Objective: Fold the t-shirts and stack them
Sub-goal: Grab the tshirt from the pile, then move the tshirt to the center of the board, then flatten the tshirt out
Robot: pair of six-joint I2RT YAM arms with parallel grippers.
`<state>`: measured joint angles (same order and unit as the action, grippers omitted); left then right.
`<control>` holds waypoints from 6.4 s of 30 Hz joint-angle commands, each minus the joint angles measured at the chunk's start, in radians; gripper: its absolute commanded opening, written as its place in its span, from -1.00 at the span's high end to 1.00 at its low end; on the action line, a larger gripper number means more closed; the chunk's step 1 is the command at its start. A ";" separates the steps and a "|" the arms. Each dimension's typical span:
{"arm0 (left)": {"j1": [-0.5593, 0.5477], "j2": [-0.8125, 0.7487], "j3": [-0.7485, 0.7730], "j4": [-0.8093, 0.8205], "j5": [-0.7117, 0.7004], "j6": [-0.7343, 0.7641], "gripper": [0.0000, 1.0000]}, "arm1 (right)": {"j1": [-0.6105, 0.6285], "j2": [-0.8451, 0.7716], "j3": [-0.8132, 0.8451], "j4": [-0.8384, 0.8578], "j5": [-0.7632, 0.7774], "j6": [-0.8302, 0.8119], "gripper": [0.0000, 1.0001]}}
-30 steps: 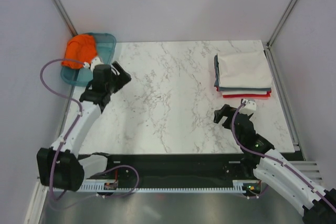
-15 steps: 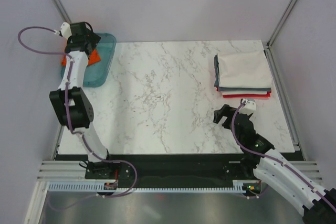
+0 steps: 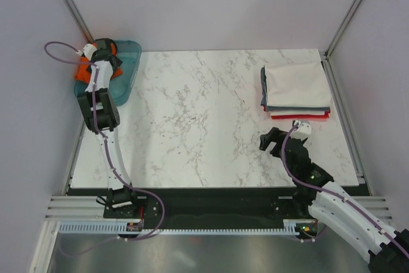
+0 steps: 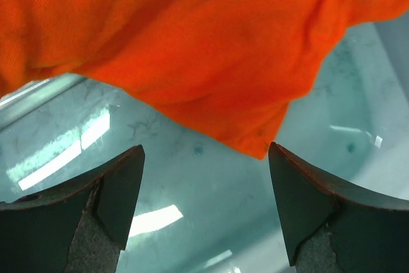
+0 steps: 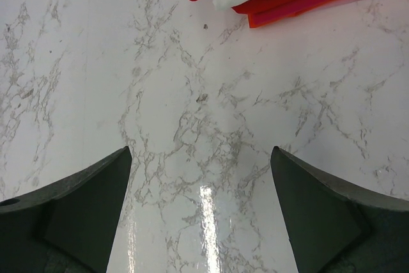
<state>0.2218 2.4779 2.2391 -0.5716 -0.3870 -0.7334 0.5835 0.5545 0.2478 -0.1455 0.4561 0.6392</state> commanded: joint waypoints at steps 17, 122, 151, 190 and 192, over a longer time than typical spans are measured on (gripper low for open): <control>0.050 0.210 0.220 0.246 0.070 0.076 0.15 | 0.001 -0.013 0.008 0.029 0.010 -0.010 -0.96; -0.834 -1.407 -1.569 0.566 0.462 0.186 -0.97 | 0.015 0.536 0.157 -0.190 -0.451 0.089 -0.29; -1.049 -0.829 -1.113 0.471 0.341 0.384 -0.57 | 0.052 0.455 0.240 -0.339 -0.361 0.246 1.00; -1.087 -0.858 -1.064 0.256 0.071 0.279 0.96 | 0.050 0.493 0.186 -0.278 -0.493 0.228 0.14; -1.079 -0.896 -1.093 0.256 0.071 0.278 0.95 | 0.052 0.492 0.180 -0.266 -0.499 0.232 0.13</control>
<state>-0.8703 1.6417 1.1843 -0.3229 -0.2806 -0.4225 0.6312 1.0363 0.4232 -0.4328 -0.0048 0.8650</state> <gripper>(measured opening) 0.033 0.431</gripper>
